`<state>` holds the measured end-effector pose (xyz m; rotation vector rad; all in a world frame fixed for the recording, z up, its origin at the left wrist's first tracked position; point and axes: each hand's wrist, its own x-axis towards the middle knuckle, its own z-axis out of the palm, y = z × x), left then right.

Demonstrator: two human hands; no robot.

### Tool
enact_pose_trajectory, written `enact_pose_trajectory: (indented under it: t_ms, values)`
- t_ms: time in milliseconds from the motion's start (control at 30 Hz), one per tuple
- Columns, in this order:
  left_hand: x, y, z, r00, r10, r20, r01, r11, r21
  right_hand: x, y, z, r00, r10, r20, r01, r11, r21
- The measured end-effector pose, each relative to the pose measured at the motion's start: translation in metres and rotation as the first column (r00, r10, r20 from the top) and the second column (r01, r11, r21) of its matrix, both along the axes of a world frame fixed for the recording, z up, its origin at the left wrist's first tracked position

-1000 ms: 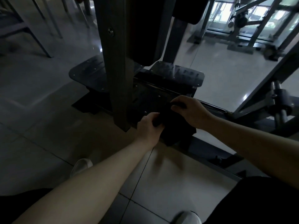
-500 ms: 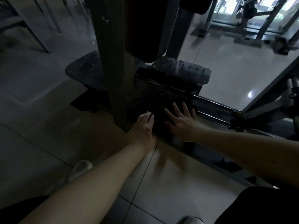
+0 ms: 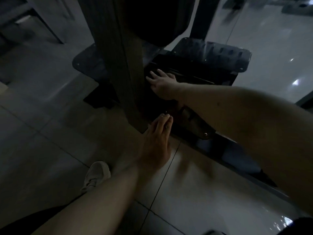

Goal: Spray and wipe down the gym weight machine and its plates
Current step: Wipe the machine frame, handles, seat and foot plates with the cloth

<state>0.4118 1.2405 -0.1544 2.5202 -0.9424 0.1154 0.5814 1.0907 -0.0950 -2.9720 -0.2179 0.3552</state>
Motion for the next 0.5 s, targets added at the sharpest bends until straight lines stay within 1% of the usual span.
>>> enact_pose_trajectory:
  t_ms: [33, 67, 133, 167, 200, 233, 267, 300, 333, 367, 433, 500]
  values:
    - [-0.001, 0.001, -0.001, 1.0, 0.012, 0.004, -0.012, 1.0, 0.001, -0.005, -0.001, 0.001, 0.998, 0.065, 0.006, -0.066, 0.998, 0.022]
    - [-0.002, 0.002, -0.003, 1.0, 0.021, 0.005, -0.021, 1.0, 0.003, -0.016, -0.005, 0.001, 0.986, 0.165, 0.013, -0.165, 0.985, 0.056]
    - [-0.005, 0.004, -0.005, 1.0, 0.023, -0.009, -0.023, 0.999, 0.038, -0.043, -0.023, -0.004, 0.924, 0.38, 0.047, -0.383, 0.913, 0.142]
    - [-0.005, 0.003, -0.004, 1.0, 0.025, -0.007, -0.024, 0.998, 0.051, -0.054, -0.034, -0.003, 0.896, 0.44, 0.056, -0.443, 0.883, 0.156]
    - [-0.004, 0.003, -0.004, 1.0, 0.02, 0.006, -0.021, 0.999, 0.05, -0.056, -0.049, -0.002, 0.892, 0.446, 0.075, -0.452, 0.876, 0.169]
    - [-0.003, 0.002, -0.002, 1.0, 0.009, 0.016, -0.01, 0.999, 0.047, -0.053, -0.063, -0.001, 0.92, 0.382, 0.091, -0.392, 0.904, 0.169]
    - [-0.002, 0.0, -0.002, 1.0, 0.002, 0.025, -0.003, 0.999, 0.035, -0.047, -0.075, -0.002, 0.961, 0.259, 0.101, -0.272, 0.951, 0.147]
    - [-0.002, 0.001, -0.002, 1.0, -0.006, 0.025, 0.005, 1.0, 0.03, -0.038, -0.081, -0.002, 0.991, 0.101, 0.093, -0.112, 0.986, 0.123]
    - [-0.003, 0.001, -0.002, 1.0, -0.004, 0.03, 0.003, 1.0, 0.02, -0.032, -0.081, -0.002, 0.996, -0.028, 0.087, 0.018, 0.994, 0.11]
    - [-0.003, 0.001, -0.003, 1.0, -0.008, 0.025, 0.008, 1.0, 0.014, -0.029, -0.073, -0.001, 0.992, -0.087, 0.096, 0.074, 0.99, 0.124]
    - [-0.006, 0.001, -0.003, 1.0, -0.006, 0.013, 0.006, 1.0, 0.005, -0.027, -0.055, -0.004, 0.986, -0.078, 0.145, 0.058, 0.989, 0.137]
    - [-0.006, 0.0, -0.004, 1.0, 0.003, 0.005, -0.003, 1.0, -0.011, -0.025, -0.052, -0.008, 0.987, -0.051, 0.152, 0.025, 0.986, 0.167]
